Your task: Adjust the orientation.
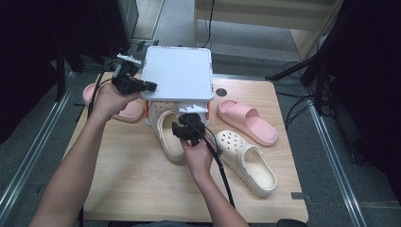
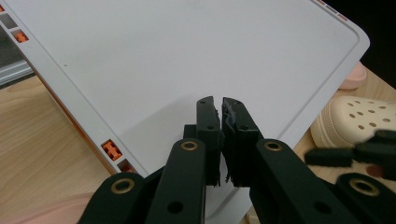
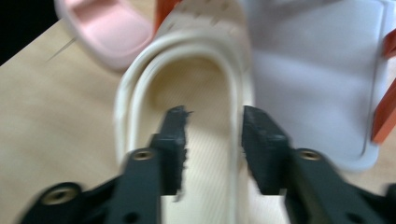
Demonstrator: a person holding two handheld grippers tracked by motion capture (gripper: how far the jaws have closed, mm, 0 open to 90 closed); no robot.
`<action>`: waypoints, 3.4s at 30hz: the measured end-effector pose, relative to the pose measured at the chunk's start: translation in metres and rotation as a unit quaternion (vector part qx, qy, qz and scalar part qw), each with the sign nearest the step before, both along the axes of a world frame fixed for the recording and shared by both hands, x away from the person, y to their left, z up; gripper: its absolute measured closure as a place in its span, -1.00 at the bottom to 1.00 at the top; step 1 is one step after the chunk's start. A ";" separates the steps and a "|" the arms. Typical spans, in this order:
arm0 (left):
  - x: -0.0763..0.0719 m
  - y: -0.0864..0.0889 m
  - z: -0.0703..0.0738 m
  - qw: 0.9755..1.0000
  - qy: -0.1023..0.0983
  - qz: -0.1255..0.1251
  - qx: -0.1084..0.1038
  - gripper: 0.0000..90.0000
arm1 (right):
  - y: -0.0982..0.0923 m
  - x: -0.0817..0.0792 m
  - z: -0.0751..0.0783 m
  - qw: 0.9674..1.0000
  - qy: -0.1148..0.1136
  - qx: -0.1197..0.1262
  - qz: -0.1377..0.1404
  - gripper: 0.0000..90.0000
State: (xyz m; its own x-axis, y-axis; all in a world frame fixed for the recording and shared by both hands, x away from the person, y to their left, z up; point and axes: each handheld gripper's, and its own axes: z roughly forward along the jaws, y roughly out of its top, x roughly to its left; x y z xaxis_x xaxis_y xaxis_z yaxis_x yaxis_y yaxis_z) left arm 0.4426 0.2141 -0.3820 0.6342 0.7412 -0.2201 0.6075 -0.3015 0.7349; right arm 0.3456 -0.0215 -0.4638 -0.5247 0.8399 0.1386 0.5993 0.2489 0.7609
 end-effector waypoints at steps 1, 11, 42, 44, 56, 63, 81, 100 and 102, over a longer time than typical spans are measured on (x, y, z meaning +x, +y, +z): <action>0.000 0.000 0.000 1.000 0.000 0.000 0.000 0.90 | -0.003 -0.006 -0.001 1.000 0.003 0.002 0.008 0.58; 0.001 0.001 0.000 1.000 0.001 0.000 -0.003 0.90 | -0.023 -0.045 -0.009 0.998 0.034 0.007 0.051 0.73; 0.002 0.000 -0.002 1.000 -0.005 -0.002 -0.007 0.97 | -0.033 -0.077 -0.020 0.995 0.058 0.007 0.081 0.87; 0.002 0.000 -0.003 1.000 -0.005 -0.001 -0.007 0.97 | -0.032 -0.085 -0.021 0.994 0.059 0.010 0.093 1.00; -0.001 -0.001 -0.003 1.000 -0.013 0.003 -0.006 0.97 | -0.046 -0.099 -0.046 0.992 0.081 -0.013 0.092 0.95; -0.001 -0.001 -0.004 1.000 -0.013 0.005 -0.008 0.97 | -0.038 -0.085 -0.050 0.993 0.084 0.001 0.086 1.00; 0.000 0.000 -0.004 1.000 -0.010 0.002 -0.013 0.97 | -0.001 -0.053 -0.042 0.995 0.041 -0.015 0.093 1.00; -0.001 0.000 -0.004 1.000 -0.011 0.003 -0.012 0.97 | 0.039 -0.001 -0.038 0.995 0.033 -0.010 0.098 0.99; -0.001 0.000 -0.004 1.000 -0.011 0.003 -0.014 0.97 | 0.041 0.004 -0.039 0.994 0.033 -0.009 0.101 1.00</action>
